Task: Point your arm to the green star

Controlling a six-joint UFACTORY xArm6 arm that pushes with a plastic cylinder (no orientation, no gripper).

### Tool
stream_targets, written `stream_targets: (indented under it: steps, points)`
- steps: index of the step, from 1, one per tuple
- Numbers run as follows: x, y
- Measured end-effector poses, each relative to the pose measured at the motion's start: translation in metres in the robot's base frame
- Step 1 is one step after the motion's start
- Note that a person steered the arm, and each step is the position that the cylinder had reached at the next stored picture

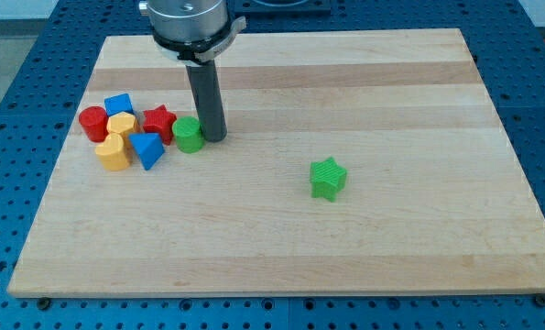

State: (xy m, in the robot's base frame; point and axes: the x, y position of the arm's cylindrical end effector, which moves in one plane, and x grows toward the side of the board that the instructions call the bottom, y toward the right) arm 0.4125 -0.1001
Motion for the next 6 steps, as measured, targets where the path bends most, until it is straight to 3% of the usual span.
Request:
stream_targets:
  steps: [2, 3, 6]
  points:
    - [0.000, -0.008]
    - [0.001, 0.017]
    - [0.031, 0.185]
